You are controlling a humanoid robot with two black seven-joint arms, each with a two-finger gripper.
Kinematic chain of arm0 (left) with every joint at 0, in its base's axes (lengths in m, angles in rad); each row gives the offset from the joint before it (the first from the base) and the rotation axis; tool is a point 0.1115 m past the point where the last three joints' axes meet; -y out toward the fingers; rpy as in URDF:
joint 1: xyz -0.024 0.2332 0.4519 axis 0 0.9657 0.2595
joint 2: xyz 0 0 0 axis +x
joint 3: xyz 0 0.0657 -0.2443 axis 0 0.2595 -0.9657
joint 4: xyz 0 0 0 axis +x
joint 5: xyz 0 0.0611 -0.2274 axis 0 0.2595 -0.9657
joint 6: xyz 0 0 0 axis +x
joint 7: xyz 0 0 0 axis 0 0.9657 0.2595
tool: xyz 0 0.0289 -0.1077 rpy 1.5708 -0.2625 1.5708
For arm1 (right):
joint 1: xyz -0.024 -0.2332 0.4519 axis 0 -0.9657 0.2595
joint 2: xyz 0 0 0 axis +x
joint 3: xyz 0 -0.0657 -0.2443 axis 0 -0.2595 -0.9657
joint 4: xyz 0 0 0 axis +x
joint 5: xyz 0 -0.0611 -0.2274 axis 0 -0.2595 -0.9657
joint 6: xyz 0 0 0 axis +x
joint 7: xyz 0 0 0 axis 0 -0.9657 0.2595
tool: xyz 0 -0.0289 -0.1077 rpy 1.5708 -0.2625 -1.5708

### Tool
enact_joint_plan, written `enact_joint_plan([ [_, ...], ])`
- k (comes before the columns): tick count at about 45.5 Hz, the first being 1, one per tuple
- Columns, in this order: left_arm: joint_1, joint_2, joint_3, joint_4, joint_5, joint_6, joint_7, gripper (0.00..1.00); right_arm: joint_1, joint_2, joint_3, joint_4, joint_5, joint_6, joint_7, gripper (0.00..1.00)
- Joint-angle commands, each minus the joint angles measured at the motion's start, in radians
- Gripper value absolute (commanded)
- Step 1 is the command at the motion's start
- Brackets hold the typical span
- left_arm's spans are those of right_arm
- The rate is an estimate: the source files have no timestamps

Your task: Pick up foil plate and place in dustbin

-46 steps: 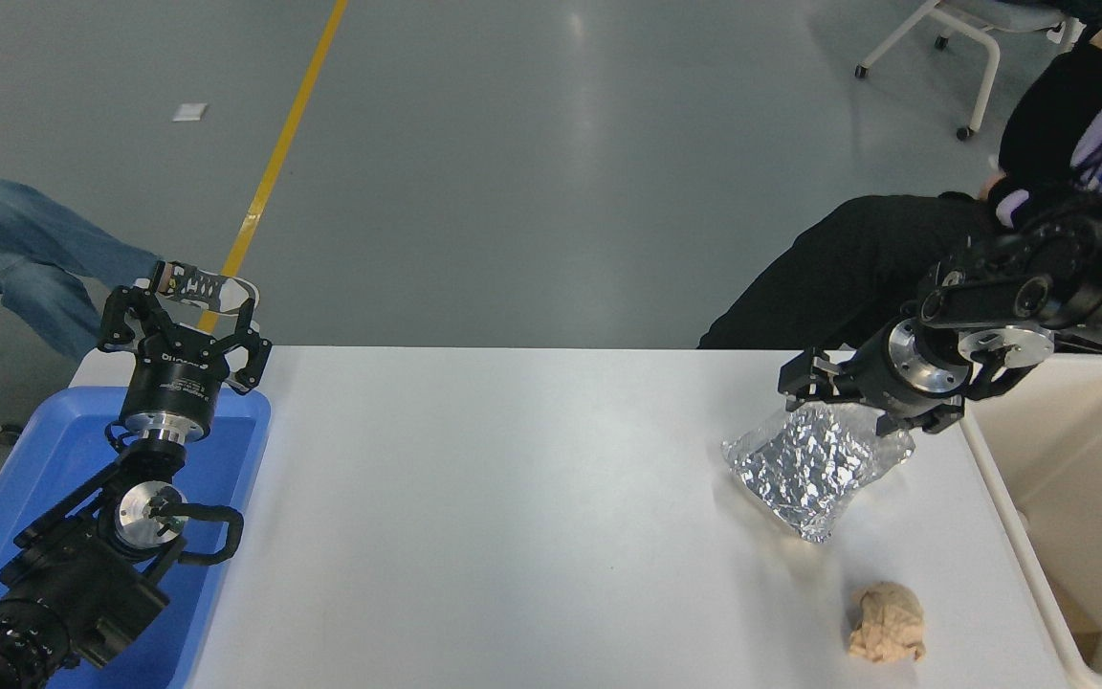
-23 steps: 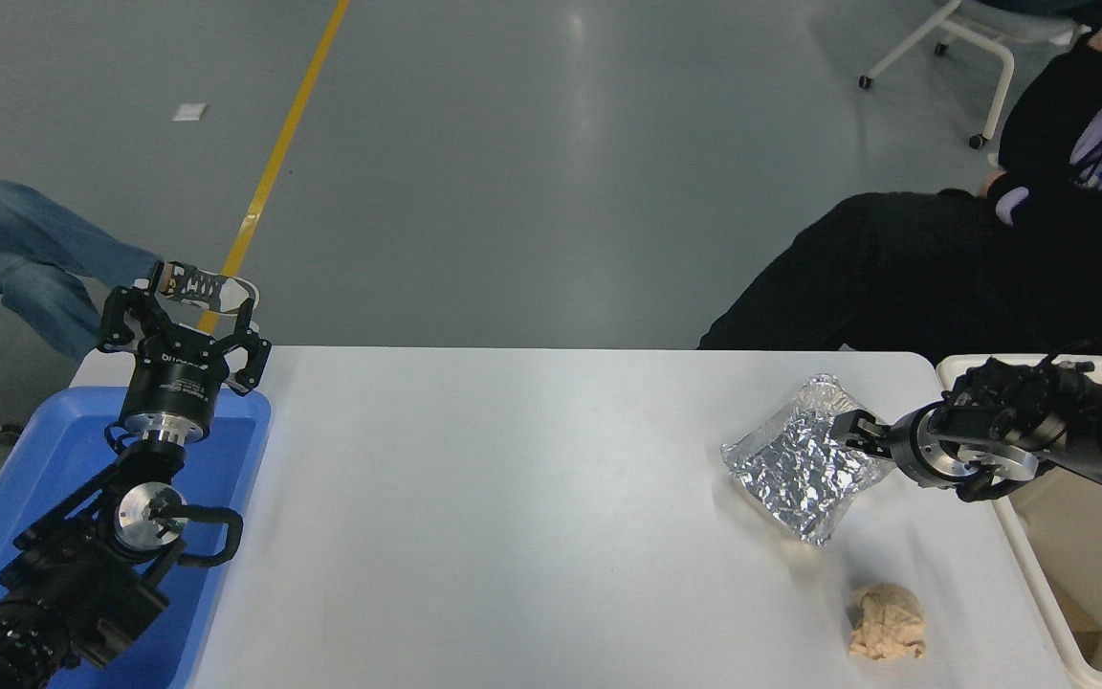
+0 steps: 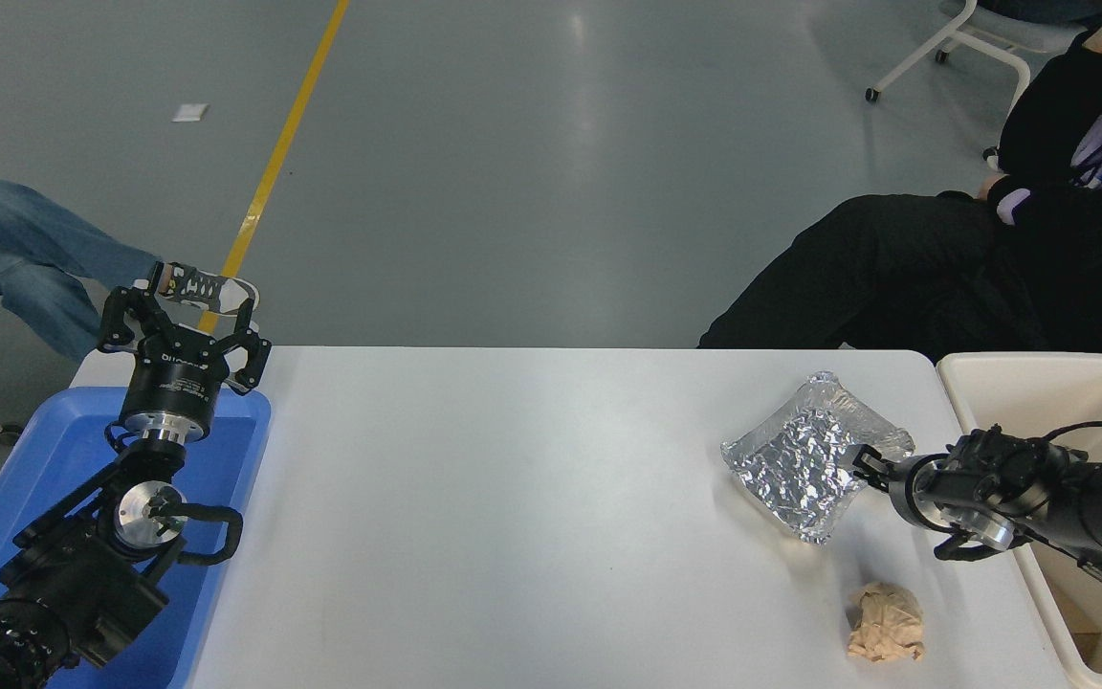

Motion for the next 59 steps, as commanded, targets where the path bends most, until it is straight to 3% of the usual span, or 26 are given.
enact_joint_plan([
  [1, 0.000, 0.000, 0.000, 0.000, 0.000, 0.000, 0.000, 0.99, -0.018, 0.003, 0.056, -0.002, 0.002, -0.007, -0.001, 0.72],
  [11, 0.000, 0.000, 0.000, 0.000, 0.000, 0.000, 0.000, 0.99, -0.018, 0.003, 0.075, 0.003, 0.039, -0.004, -0.004, 0.36],
  [15, 0.000, 0.000, 0.000, 0.000, 0.000, 0.000, 0.000, 0.99, -0.018, 0.002, 0.082, 0.005, 0.068, 0.007, -0.006, 0.15],
  [21, 0.000, 0.000, 0.000, 0.000, 0.000, 0.000, 0.000, 0.99, -0.019, -0.002, 0.095, 0.005, 0.111, 0.016, -0.006, 0.00],
  [41, 0.000, 0.000, 0.000, 0.000, 0.000, 0.000, 0.000, 0.99, 0.037, -0.043, 0.093, 0.027, 0.114, 0.143, -0.006, 0.00],
  [59, 0.000, 0.000, 0.000, 0.000, 0.000, 0.000, 0.002, 0.99, 0.524, -0.189, -0.252, 0.420, 0.053, 0.373, 0.003, 0.00],
])
